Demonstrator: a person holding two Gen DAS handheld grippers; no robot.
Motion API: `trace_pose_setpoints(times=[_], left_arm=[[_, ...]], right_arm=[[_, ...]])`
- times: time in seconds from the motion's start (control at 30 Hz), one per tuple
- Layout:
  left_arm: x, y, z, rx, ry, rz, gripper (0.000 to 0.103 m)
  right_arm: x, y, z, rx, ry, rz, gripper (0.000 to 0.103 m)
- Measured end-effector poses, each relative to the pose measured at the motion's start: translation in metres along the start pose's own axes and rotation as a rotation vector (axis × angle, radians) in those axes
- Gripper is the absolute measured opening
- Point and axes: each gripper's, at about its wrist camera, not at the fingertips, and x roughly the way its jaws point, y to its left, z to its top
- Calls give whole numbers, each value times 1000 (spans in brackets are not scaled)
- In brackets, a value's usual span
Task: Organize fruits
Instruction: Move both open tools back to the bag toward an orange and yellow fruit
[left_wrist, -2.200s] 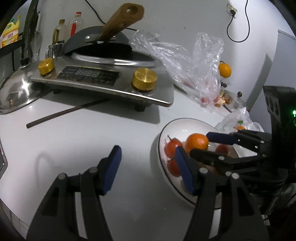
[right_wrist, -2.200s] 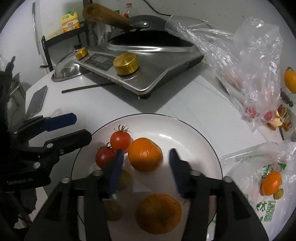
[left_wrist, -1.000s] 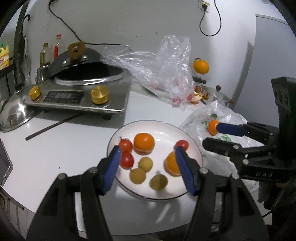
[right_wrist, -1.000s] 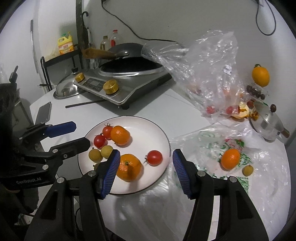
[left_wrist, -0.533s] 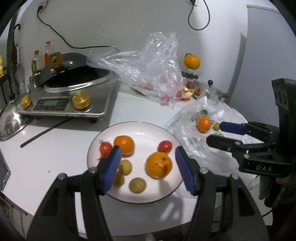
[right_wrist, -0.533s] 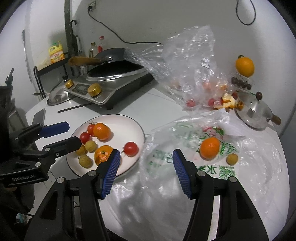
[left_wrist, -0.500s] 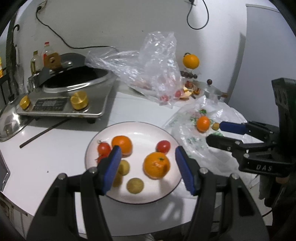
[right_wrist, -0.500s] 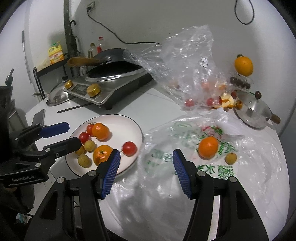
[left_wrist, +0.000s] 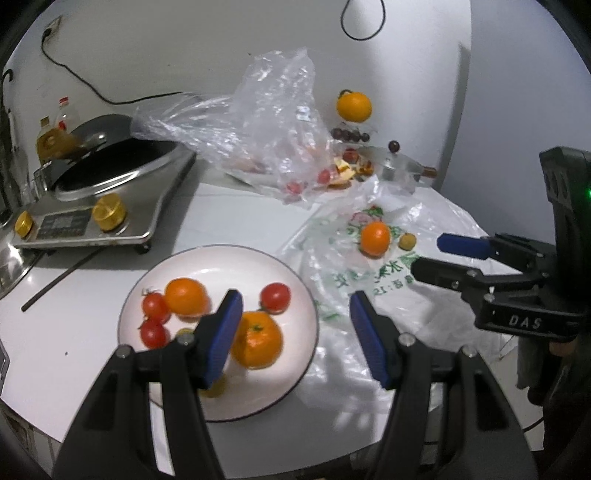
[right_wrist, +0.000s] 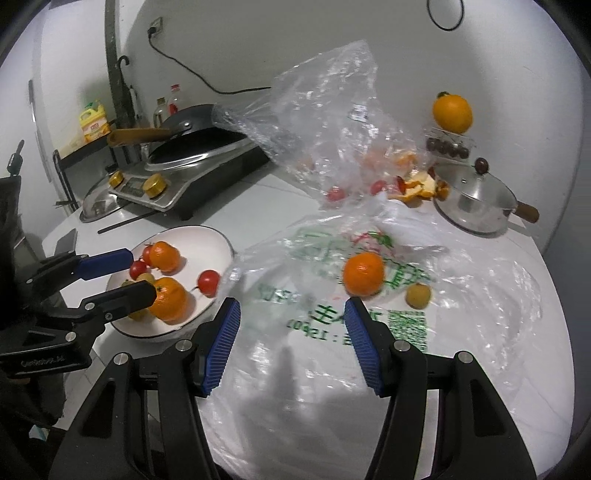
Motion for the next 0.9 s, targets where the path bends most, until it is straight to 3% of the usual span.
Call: trace_pose_setpoints(times=[0.57,0.67,0.9], left_arm=[[32,-49,21,53,25,-46,62],[39,-54,25,57,30,-53,69],[55,-64,33,83,40,-56,69]], right_arm=[[-4,-60,-8,67,-20,-40,62],[-3,-69,-8,75,-19,-42,62],[5,-86,-8,92,-13,-50,62]])
